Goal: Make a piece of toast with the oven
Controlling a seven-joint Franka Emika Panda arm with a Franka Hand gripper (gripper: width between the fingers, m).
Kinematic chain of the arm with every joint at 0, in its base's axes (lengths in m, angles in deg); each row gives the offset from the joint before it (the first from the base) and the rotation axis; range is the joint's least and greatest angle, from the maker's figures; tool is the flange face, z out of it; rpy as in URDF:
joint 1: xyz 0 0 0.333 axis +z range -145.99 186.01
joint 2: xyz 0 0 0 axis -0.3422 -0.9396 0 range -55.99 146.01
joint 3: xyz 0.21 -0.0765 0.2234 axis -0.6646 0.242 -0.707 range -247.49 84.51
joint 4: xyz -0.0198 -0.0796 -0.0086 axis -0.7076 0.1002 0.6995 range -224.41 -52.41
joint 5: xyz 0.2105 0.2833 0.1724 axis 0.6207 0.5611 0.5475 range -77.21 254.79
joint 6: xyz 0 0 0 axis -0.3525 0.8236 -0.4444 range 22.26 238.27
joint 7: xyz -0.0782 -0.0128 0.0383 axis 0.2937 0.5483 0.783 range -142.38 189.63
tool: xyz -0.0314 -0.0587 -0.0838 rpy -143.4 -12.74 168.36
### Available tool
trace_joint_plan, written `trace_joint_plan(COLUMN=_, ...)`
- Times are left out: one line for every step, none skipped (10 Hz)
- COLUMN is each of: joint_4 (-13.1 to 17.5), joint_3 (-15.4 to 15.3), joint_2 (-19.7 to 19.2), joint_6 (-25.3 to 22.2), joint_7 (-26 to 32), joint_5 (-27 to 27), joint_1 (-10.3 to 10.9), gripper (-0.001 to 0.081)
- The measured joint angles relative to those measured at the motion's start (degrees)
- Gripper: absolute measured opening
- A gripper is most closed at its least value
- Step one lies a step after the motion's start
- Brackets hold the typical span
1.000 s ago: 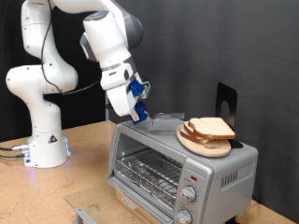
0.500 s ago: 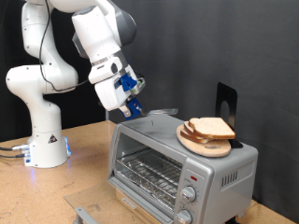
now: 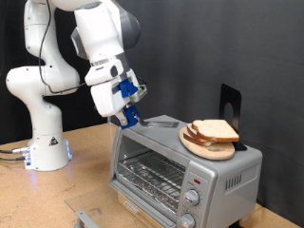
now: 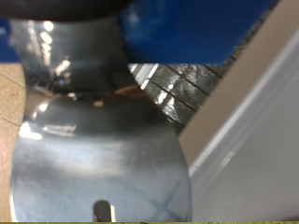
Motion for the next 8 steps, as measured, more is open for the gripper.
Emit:
trace_joint_plan(joint_4=2.21, joint_3=-0.1, joint_2=-2.55, joint_6=-0.47, joint_7=-1.81, joint_5=-2.31, joint_1=-0.13, gripper=0.0389)
trace_joint_plan(joint_4=4.25, joint_3=-0.38, joint_2=-5.17, joint_6=-0.61, joint_7=-3.49, joint_5=-4.3, joint_1=-0.14, gripper=0.0389)
trace_joint_plan(joint_4=6.15, joint_3=-0.78, joint_2=-7.68, joint_6=-0.63, joint_7=-4.7, joint_5=-5.67, joint_1=-0.12, gripper=0.0389)
trace_joint_plan(joint_4=7.89, joint_3=-1.21, joint_2=-9.83, joint_6=-0.63, joint_7=-5.25, joint_5=-6.46, joint_1=-0.1, gripper=0.0389)
trace_joint_plan(joint_4=9.33, joint_3=-1.6, joint_2=-11.56, joint_6=-0.59, joint_7=-5.32, joint_5=-6.62, joint_1=0.01, gripper=0.0389)
trace_joint_plan(joint_4=10.47, joint_3=-1.94, joint_2=-12.73, joint_6=-0.54, joint_7=-5.32, joint_5=-6.62, joint_1=0.13, gripper=0.0389)
trace_joint_plan(joint_4=11.25, joint_3=-2.3, joint_2=-13.38, joint_6=-0.47, joint_7=-5.12, joint_5=-6.54, joint_1=0.19, gripper=0.0389)
trace_joint_plan(joint_4=11.79, joint_3=-2.62, joint_2=-13.61, joint_6=-0.4, joint_7=-4.66, joint_5=-6.22, joint_1=0.27, gripper=0.0389)
